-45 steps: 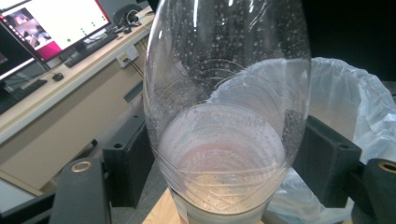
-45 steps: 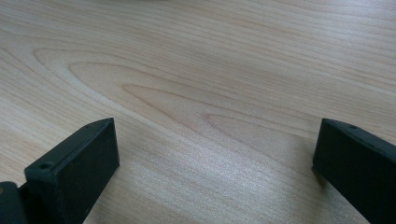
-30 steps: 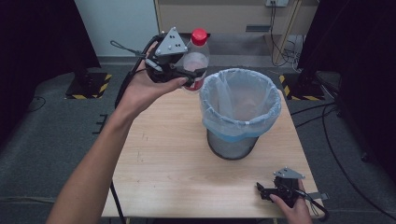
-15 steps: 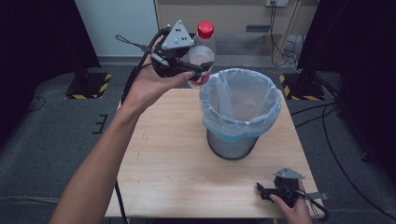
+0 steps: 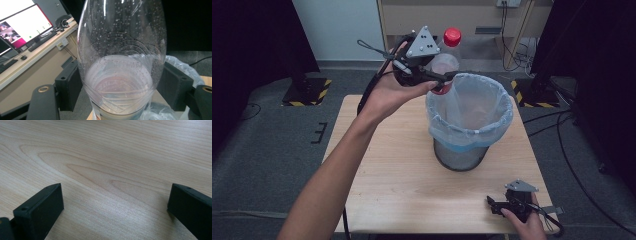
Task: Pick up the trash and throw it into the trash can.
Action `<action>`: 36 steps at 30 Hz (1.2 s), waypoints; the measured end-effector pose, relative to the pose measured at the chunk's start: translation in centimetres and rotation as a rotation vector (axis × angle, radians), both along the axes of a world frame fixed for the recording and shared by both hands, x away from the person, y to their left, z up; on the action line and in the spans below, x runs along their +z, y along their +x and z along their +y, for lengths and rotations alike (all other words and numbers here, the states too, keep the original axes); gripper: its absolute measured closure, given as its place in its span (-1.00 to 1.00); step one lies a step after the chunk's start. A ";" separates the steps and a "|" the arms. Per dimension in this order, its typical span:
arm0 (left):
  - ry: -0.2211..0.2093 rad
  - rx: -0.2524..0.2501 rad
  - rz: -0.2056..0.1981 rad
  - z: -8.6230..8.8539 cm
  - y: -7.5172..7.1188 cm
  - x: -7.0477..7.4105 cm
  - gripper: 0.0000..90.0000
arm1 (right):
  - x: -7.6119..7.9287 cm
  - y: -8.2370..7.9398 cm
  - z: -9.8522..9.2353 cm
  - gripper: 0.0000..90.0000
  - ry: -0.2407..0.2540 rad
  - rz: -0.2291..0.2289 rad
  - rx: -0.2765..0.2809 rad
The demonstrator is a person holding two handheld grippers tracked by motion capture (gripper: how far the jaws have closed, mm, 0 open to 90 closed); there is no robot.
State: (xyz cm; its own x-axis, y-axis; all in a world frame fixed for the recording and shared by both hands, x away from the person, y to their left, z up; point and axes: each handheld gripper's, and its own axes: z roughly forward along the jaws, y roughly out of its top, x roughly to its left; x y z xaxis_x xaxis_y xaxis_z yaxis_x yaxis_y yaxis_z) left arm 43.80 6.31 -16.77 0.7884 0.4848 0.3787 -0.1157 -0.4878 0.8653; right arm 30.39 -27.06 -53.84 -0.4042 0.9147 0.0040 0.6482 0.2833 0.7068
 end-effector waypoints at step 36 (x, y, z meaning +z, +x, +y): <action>0.027 -0.039 0.082 -3.6 2.1 -4.4 -0.42 | 0.0 0.0 0.0 -0.99 -0.001 -0.001 0.004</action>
State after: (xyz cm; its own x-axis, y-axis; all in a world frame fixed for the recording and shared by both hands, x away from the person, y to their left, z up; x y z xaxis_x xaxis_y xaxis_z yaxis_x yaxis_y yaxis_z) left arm 45.85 2.75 -21.18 0.8354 0.4433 0.3250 -0.0648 -0.5077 0.8591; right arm 30.35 -27.09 -53.84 -0.4074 0.9132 0.0023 0.6463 0.2866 0.7072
